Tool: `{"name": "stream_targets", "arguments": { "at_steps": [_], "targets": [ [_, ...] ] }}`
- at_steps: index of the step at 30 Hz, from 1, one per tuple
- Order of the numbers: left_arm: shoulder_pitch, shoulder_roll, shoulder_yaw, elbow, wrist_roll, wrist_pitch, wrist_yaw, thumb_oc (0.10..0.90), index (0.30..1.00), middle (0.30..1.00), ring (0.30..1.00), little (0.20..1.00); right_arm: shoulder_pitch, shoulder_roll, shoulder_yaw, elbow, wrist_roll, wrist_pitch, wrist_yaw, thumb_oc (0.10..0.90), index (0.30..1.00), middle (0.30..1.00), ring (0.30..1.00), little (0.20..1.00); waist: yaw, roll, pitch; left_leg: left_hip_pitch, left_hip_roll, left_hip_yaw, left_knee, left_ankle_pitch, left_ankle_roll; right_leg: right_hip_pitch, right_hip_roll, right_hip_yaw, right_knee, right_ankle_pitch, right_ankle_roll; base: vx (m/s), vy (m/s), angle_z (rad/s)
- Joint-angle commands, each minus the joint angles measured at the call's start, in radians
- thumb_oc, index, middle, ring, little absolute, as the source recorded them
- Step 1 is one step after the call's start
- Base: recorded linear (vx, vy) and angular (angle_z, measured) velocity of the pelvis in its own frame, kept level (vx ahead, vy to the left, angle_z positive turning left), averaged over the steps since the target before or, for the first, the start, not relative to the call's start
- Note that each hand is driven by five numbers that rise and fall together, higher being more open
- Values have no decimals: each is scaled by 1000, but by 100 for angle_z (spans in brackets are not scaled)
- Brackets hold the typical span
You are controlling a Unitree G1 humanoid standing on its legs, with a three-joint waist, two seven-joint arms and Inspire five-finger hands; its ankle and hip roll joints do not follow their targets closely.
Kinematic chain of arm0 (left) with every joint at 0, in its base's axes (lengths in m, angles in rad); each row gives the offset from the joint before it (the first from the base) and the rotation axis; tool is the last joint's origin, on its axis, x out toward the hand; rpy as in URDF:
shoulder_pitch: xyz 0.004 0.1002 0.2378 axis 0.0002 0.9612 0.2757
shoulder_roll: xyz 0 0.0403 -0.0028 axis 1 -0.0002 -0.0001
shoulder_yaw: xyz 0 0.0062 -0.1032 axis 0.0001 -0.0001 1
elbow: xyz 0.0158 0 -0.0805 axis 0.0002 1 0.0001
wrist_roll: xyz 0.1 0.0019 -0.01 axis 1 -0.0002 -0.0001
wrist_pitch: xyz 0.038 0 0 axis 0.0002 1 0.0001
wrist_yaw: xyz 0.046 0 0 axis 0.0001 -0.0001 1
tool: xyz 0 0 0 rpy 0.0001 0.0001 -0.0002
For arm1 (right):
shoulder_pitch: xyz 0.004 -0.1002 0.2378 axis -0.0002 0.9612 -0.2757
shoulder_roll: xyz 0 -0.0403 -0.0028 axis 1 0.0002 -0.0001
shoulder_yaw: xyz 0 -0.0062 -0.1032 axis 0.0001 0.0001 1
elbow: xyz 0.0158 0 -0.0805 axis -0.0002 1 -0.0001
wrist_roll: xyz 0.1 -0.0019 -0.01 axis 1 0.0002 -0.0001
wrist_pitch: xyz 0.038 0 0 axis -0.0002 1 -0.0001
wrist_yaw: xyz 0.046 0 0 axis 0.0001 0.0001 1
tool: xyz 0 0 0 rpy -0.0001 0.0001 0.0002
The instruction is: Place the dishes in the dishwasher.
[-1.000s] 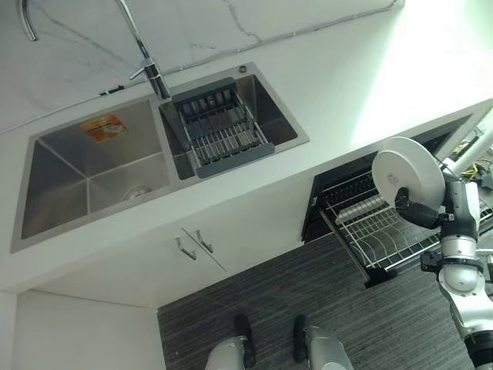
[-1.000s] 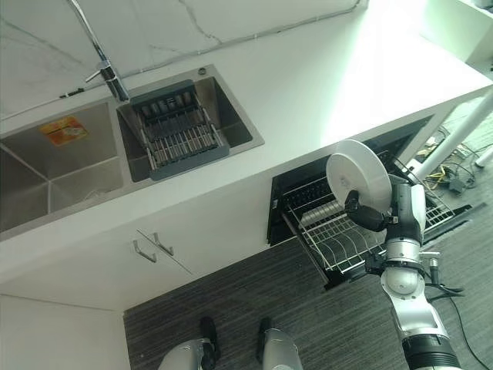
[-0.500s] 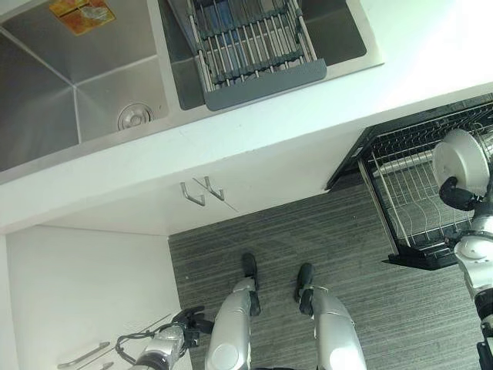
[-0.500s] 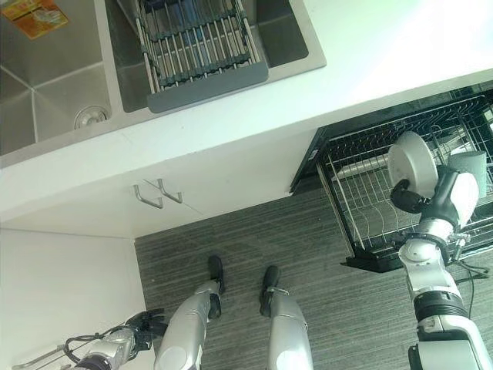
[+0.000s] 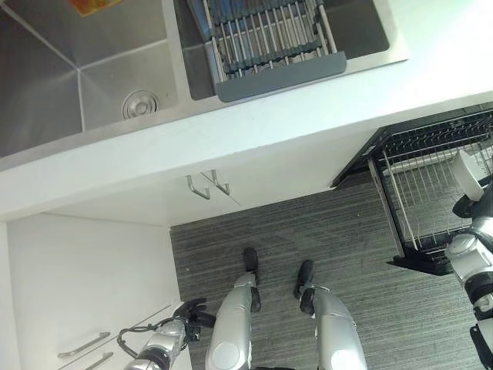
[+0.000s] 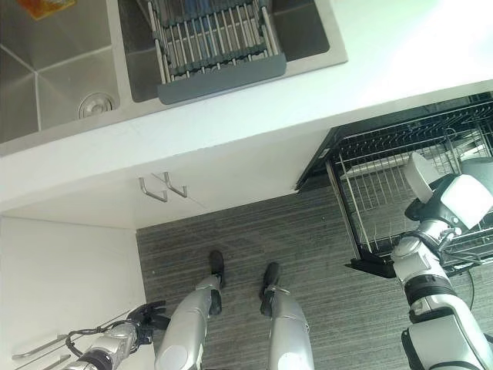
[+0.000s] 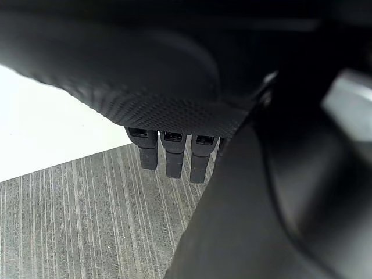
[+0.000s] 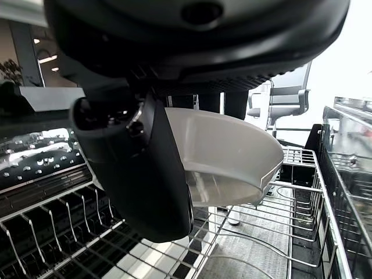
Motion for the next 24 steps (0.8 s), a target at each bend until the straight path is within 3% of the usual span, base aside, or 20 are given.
{"name": "stream_targets", "arguments": {
  "at_steps": [1,5,6,7,9,11,12,14,17,18,21,24],
  "targets": [
    [20,37,-33,29,-49,-20,35,800,900,900,900,900,-103,-75,44,19,-14,1,-104,400,300,300,300,300,9,-28,-62,-16,-10,-13,144,-279,-18,52,-4,60,-67,-67,126,-75,-23,3],
    [-2,32,-44,30,-63,-21,39,800,900,900,900,900,-189,-66,104,53,4,6,-87,400,300,300,300,300,19,-9,-50,-45,-15,-18,144,-272,-19,30,-2,53,-67,-60,124,-70,-1,3],
    [-7,30,-47,30,-63,-23,39,800,900,900,900,900,-205,-63,116,58,36,-6,-67,744,815,815,815,815,21,-6,-46,-53,-17,-20,144,-270,-20,23,-2,52,-67,-59,124,-61,7,5],
    [-11,28,-49,31,-66,-28,39,800,900,900,900,900,-215,-57,121,63,94,-41,-33,800,900,900,900,900,21,-3,-44,-60,-19,-21,144,-267,-20,16,-2,51,-67,-58,123,-67,14,5],
    [-20,24,-58,25,-73,-26,43,800,900,900,900,900,-244,-26,126,72,255,-106,110,800,900,900,900,900,24,4,-38,-71,-19,-20,144,-264,-20,6,-2,49,-67,-57,119,-56,31,7],
    [-25,18,-60,12,-74,-14,49,800,900,900,900,900,-262,3,134,72,301,-145,150,800,900,900,900,900,27,10,-33,-75,-17,-18,144,-263,-21,1,-3,49,-67,-57,117,-38,35,4],
    [-31,14,-63,-8,-83,7,58,800,900,900,900,900,-272,34,124,62,455,-208,221,800,900,900,900,900,27,13,-30,-83,-14,-12,144,-260,-24,-9,-4,49,-61,-60,113,-34,37,-2],
    [-34,11,-63,-15,-88,16,63,800,900,900,900,900,-274,51,98,59,517,-230,273,800,900,900,900,900,24,14,-28,-85,-12,-9,144,-260,-26,-13,-5,51,-56,-63,112,-23,44,0],
    [-40,14,-54,-37,-86,41,67,800,900,900,900,900,-255,70,61,20,565,-238,658,800,900,900,900,900,15,9,-23,-87,-5,2,144,-255,-31,-25,-7,52,-43,-66,109,14,23,-8],
    [-42,23,-53,-46,-89,57,65,800,900,900,900,900,-230,60,52,-6,592,-226,698,800,900,900,900,900,9,-3,-21,-68,-12,2,144,-274,-37,-12,-14,64,-34,-91,120,8,-17,-10],
    [-44,41,-35,-51,-82,75,53,800,900,900,900,900,-205,24,15,-19,640,-230,708,800,900,900,900,900,3,-8,-20,-74,0,4,144,-248,-34,-20,-7,56,-32,-66,111,1,-23,-8],
    [-39,52,-18,-52,-77,81,38,800,900,900,900,900,-178,8,-17,-17,564,-221,717,800,900,900,900,900,-3,-13,-17,-62,5,10,144,-246,-34,-15,-4,59,-27,-63,113,0,0,0]
  ]
}}
